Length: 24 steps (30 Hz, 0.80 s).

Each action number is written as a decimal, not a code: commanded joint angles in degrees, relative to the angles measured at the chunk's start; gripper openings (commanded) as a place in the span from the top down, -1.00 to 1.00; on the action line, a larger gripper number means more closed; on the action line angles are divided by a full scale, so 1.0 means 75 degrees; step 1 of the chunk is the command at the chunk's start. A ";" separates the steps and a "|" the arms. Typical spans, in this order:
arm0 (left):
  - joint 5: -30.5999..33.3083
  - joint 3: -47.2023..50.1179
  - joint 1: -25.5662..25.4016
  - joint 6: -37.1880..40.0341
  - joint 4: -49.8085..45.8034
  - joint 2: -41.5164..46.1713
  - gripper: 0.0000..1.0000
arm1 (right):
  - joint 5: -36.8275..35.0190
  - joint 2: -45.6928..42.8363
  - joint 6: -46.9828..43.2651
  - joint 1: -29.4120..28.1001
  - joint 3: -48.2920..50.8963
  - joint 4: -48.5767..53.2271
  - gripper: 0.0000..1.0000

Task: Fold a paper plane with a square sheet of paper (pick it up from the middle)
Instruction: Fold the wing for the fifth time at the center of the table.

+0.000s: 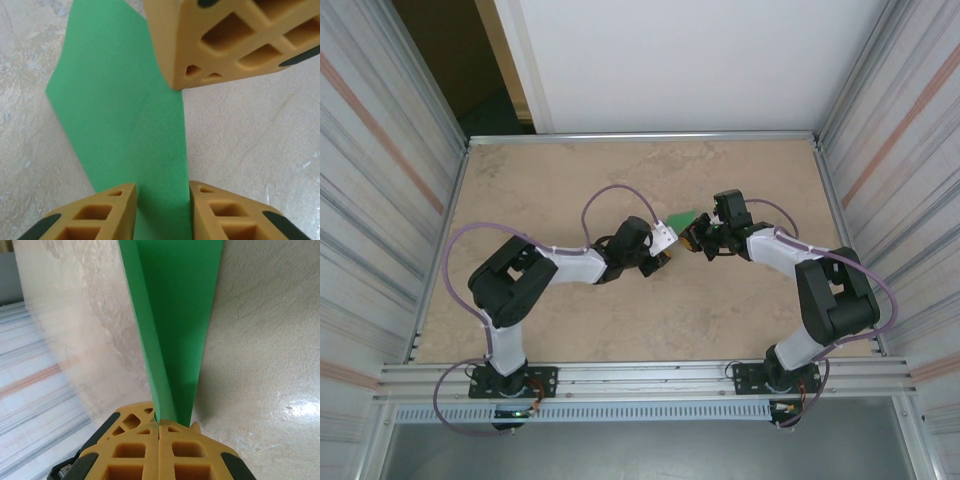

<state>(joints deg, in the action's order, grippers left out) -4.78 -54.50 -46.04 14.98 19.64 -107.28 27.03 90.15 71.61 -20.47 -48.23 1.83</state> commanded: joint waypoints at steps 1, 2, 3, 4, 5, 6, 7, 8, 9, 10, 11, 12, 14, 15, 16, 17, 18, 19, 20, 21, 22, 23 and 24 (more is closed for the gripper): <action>0.0107 0.0130 -0.0011 -0.0028 0.0146 -0.0086 0.42 | 0.0088 -0.0134 0.0137 0.0080 -0.0259 0.0202 0.87; 0.0109 0.0130 -0.0017 -0.0025 0.0141 -0.0098 0.43 | 0.0087 -0.0125 0.0131 0.0073 -0.0266 0.0217 0.86; 0.0131 0.0140 -0.0012 -0.0030 0.0129 -0.0098 0.44 | 0.0077 -0.0125 0.0131 0.0073 -0.0272 0.0231 0.86; 0.0136 0.0155 -0.0014 -0.0035 0.0147 -0.0098 0.46 | 0.0074 -0.0134 0.0130 0.0080 -0.0284 0.0248 0.86; 0.0136 0.0153 -0.0013 -0.0051 0.0143 -0.0099 0.47 | 0.0070 -0.0140 0.0130 0.0082 -0.0285 0.0259 0.85; 0.0129 0.0161 -0.0007 -0.0052 0.0141 -0.0109 0.48 | 0.0075 -0.0140 0.0131 0.0082 -0.0285 0.0265 0.86; 0.0114 0.0160 -0.0019 -0.0052 0.0147 -0.0110 0.49 | 0.0056 -0.0137 0.0121 0.0090 -0.0285 0.0292 0.85; 0.0110 0.0165 -0.0013 -0.0062 0.0147 -0.0111 0.51 | 0.0057 -0.0137 0.0130 0.0091 -0.0288 0.0313 0.83; 0.0111 0.0155 -0.0022 -0.0076 0.0145 -0.0112 0.53 | 0.0044 -0.0134 0.0131 0.0103 -0.0293 0.0341 0.79; 0.0089 0.0159 -0.0009 -0.0073 0.0146 -0.0115 0.55 | 0.0043 -0.0129 0.0128 0.0104 -0.0296 0.0376 0.73; 0.0069 0.0156 -0.0005 -0.0086 0.0143 -0.0121 0.56 | 0.0030 -0.0134 0.0109 0.0116 -0.0297 0.0405 0.63; 0.0043 0.0144 -0.0002 -0.0098 0.0141 -0.0133 0.58 | 0.0017 -0.0137 0.0100 0.0124 -0.0282 0.0444 0.49; -0.0026 0.0130 -0.0001 -0.0112 0.0123 -0.0156 0.62 | -0.0057 -0.0180 0.0076 0.0142 -0.0262 0.0503 0.28; -0.0063 0.0123 0.0006 -0.0121 0.0113 -0.0180 0.63 | -0.0096 -0.0215 0.0062 0.0166 -0.0242 0.0539 0.17; -0.0098 0.0113 -0.0002 -0.0133 0.0096 -0.0181 0.65 | -0.0131 -0.0250 0.0052 0.0192 -0.0225 0.0552 0.08; -0.0133 0.0107 0.0001 -0.0145 0.0082 -0.0191 0.66 | -0.0170 -0.0300 0.0040 0.0223 -0.0209 0.0565 0.01; -0.0178 0.0108 0.0000 -0.0154 0.0071 -0.0205 0.67 | -0.0220 -0.0357 -0.0005 0.0243 -0.0191 0.0593 -0.06; -0.0227 0.0084 0.0013 -0.0158 0.0023 -0.0213 0.67 | -0.0278 -0.0413 -0.0048 0.0278 -0.0191 0.0649 -0.11; -0.0281 0.0077 0.0013 -0.0167 -0.0014 -0.0225 0.68 | -0.0320 -0.0462 -0.0106 0.0296 -0.0187 0.0703 -0.15; -0.0358 0.0081 0.0010 -0.0179 -0.0026 -0.0243 0.68 | -0.0387 -0.0516 -0.0153 0.0351 -0.0193 0.0776 -0.19; -0.0418 0.0072 0.0022 -0.0201 -0.0035 -0.0251 0.69 | -0.0421 -0.0565 -0.0201 0.0378 -0.0191 0.0840 -0.20; -0.0487 0.0075 0.0030 -0.0217 -0.0040 -0.0258 0.69 | -0.0446 -0.0598 -0.0228 0.0417 -0.0179 0.0878 -0.21; -0.0563 0.0086 0.0044 -0.0255 -0.0057 -0.0252 0.70 | -0.0451 -0.0627 -0.0259 0.0442 -0.0171 0.0915 -0.22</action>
<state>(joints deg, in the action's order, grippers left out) -6.52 -53.87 -46.02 14.11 19.59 -108.60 25.30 87.77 71.31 -17.89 -49.04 6.37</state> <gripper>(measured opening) 0.154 0.606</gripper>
